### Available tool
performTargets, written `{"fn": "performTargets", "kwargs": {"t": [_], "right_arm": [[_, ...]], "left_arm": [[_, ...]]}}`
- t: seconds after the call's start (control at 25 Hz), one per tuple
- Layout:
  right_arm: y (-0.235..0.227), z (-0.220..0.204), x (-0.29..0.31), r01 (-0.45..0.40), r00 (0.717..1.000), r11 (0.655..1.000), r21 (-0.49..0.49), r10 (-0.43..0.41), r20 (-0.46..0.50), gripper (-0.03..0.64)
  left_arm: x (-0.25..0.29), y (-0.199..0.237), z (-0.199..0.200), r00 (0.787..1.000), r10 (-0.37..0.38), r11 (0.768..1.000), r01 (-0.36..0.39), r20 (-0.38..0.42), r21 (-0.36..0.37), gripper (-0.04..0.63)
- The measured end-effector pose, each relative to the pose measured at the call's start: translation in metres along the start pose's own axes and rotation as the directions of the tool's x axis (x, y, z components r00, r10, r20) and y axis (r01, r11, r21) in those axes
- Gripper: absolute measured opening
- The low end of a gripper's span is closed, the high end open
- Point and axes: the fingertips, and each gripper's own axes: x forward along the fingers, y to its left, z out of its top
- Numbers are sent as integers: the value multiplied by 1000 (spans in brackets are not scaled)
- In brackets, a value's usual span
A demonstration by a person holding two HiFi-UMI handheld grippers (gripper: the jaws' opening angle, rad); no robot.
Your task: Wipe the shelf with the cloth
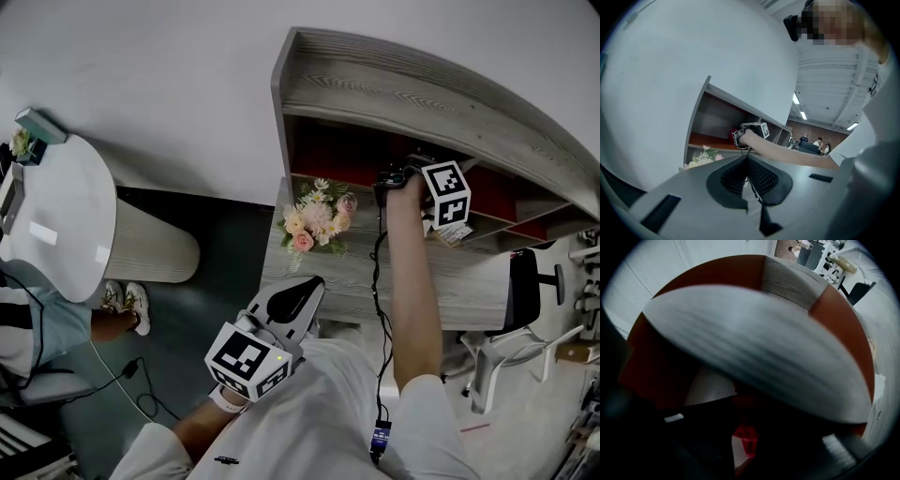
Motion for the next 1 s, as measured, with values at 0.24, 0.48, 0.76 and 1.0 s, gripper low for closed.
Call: {"fn": "performTargets", "kwargs": {"t": [0.24,0.48,0.76,1.0], "right_arm": [[-14,-9,-16,59,998,997,-48,-60,-30,84],[-15,-17,-31,60,994,987,-149,-73,-82,84],[5,-41,-22,-50,963,910,-411,-65,-261,84],[26,-71,-9,-202,921,766,-610,-65,-385,84]], "left_arm": [[5,-2,-3,1000,-13,1000,13,6,-11,0],[5,-8,-3,999,-30,999,30,17,-13,0],[1,-9,-8,999,-25,999,26,22,-22,0],[-7,0,-8,1000,4,999,-3,29,-35,0]]}}
